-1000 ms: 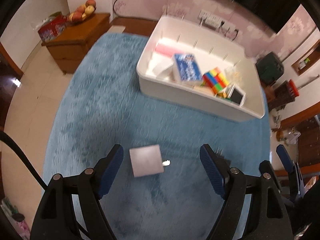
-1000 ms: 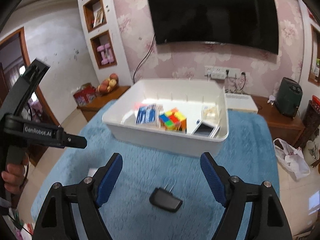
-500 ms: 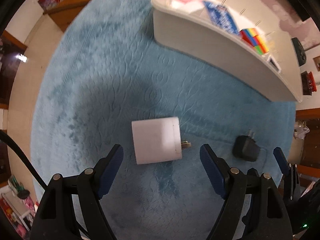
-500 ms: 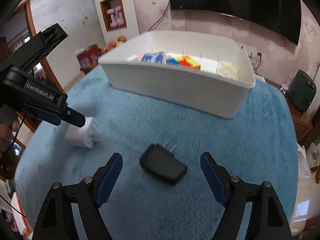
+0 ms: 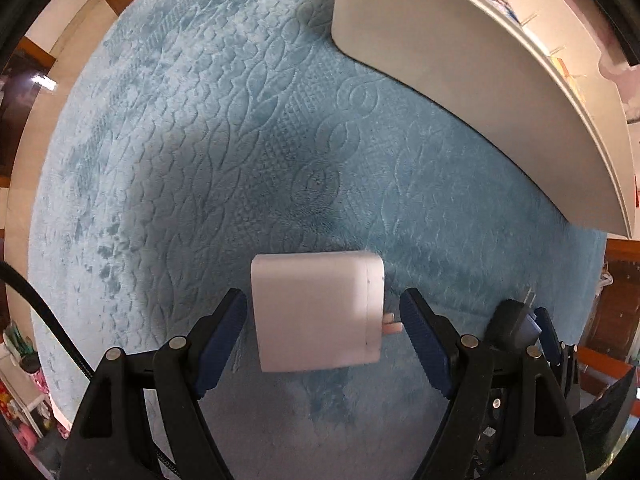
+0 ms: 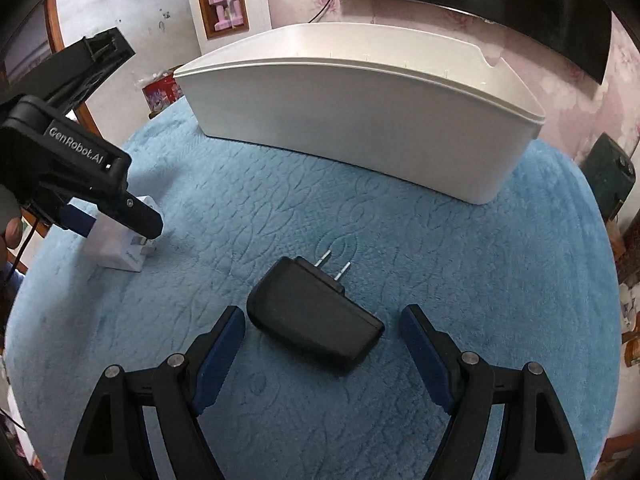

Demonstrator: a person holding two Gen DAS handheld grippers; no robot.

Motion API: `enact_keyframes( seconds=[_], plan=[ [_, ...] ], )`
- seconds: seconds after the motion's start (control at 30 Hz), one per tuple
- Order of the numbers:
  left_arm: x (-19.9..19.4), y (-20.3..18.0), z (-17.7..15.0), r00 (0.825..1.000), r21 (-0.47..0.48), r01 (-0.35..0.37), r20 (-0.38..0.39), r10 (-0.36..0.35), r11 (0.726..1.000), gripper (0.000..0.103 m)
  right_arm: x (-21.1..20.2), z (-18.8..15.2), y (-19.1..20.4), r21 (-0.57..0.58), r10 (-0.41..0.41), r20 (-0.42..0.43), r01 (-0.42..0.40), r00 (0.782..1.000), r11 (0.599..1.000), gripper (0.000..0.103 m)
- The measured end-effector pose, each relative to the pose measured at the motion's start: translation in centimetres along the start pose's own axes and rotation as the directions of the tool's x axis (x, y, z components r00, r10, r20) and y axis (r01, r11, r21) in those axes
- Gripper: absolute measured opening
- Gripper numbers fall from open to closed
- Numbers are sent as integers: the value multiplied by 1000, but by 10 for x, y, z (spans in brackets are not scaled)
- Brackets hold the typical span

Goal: Organize rigid objects
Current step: 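Grasp the white charger with the left tool while the right tool grasps the black plug, then carry the white charger and black plug with both tools over the white bin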

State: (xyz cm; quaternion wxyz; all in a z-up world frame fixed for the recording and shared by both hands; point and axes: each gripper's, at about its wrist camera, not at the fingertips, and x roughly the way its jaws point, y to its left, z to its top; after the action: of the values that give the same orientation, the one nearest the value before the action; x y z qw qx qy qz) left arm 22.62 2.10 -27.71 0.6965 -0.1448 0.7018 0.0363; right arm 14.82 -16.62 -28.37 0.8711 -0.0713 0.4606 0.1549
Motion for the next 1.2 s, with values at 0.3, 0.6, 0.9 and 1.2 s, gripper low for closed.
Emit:
enact_keyframes(
  seconds=[0.3, 0.6, 0.9, 1.2],
  plan=[
    [8, -5, -2, 1000, -1, -10, 5, 10, 1000, 80, 8, 4, 6, -17, -38, 32, 38, 999, 999, 80],
    [7, 6, 7, 1000, -57, -10, 28, 12, 998, 66, 8, 5, 12, -46, -31, 39, 32, 999, 998, 63],
    [5, 5, -5, 996, -29, -45, 76, 47, 999, 61, 10, 10, 10, -6, -47, -11, 47, 999, 999, 63],
    [5, 1, -29, 992, 20, -75, 103, 73, 997, 60, 2, 4, 11, 55, -43, -103, 49, 994, 997, 63]
  ],
)
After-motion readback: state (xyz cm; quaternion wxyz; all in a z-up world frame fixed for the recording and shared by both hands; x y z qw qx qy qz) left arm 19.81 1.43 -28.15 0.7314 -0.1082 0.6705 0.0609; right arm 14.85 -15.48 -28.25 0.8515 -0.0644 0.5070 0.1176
